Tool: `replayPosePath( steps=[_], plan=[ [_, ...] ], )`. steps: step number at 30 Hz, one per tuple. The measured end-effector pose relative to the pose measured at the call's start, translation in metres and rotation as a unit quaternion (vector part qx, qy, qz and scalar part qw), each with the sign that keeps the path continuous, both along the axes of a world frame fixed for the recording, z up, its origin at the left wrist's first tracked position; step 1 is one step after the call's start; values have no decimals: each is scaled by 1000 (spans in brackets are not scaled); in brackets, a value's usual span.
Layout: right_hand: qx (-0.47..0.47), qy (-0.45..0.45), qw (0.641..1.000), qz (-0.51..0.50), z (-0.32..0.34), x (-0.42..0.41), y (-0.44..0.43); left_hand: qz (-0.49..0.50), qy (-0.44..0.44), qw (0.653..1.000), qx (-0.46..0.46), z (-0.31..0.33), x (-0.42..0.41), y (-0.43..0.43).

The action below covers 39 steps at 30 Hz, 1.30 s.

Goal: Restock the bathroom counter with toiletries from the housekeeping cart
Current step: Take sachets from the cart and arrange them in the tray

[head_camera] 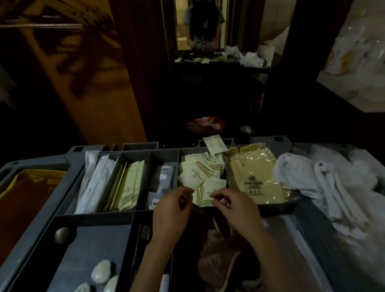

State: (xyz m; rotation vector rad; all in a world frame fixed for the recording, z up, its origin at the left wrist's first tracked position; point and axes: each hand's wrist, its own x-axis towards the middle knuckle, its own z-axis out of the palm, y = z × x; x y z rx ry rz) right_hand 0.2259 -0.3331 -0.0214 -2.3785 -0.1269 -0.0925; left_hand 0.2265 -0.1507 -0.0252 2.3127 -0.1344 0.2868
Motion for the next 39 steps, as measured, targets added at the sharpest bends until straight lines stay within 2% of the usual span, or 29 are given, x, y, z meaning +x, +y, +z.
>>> replayPosePath(
  steps=[7, 13, 16, 19, 25, 28, 32, 35, 39],
  plan=[
    [8, -3, 1000, -21, -12, 45, -2, 15, 39, 999, 10, -15, 72, -20],
    [-5, -10, 999, -37, -22, 86, 12, 56, 32, 997, 50, -28, 106, -21],
    [12, -8, 998, -66, -30, 100, 20, 55, 3, 996, 70, -38, 106, -22],
    [-26, -13, 996, -88, -39, 104, 25, 56, -23, 997, 53, -44, 108, -23],
    [-28, -26, 997, -70, -49, 104, 26, 43, -45, 997, 49, -48, 106, -18],
    [-10, -49, 998, -29, -49, 105, 27, 18, -63, 997, 48, -44, 105, -20],
    [-48, -66, 996, 37, -52, 105, 27, 12, -79, 996, 25, -43, 103, -20],
    [-14, -28, 999, 10, -51, 106, 27, 16, -73, 997, 6, -41, 101, -19],
    [29, -40, 999, -9, -48, 106, 25, 26, -62, 998, -10, -39, 101, -19]
  ],
)
